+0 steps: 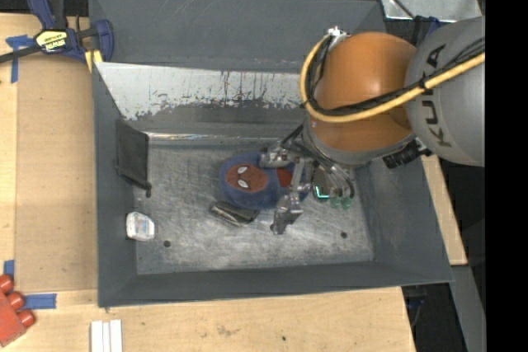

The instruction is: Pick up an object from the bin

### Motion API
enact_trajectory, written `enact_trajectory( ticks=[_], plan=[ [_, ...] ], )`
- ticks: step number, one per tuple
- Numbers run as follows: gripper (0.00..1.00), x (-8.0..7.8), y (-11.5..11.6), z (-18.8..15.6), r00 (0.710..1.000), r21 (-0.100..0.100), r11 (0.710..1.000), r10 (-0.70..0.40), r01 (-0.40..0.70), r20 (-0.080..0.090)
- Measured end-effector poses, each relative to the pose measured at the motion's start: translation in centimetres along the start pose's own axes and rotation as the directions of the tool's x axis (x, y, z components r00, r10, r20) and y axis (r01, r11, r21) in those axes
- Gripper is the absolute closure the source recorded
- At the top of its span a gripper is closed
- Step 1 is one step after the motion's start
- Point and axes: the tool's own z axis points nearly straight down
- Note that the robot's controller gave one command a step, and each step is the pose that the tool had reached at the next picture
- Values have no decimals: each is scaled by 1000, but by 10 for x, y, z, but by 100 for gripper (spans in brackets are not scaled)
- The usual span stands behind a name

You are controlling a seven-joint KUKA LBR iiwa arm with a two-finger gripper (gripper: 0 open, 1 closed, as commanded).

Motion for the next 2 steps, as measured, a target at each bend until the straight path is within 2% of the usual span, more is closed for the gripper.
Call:
enact_trajectory(
  ticks=[1, 2],
  plan=[
    [0, -9, 12, 76, 983, -9, 983, 183, -183, 22],
    [0, -17, 6, 74, 928, -7, 928, 373, -373, 11]
  ],
)
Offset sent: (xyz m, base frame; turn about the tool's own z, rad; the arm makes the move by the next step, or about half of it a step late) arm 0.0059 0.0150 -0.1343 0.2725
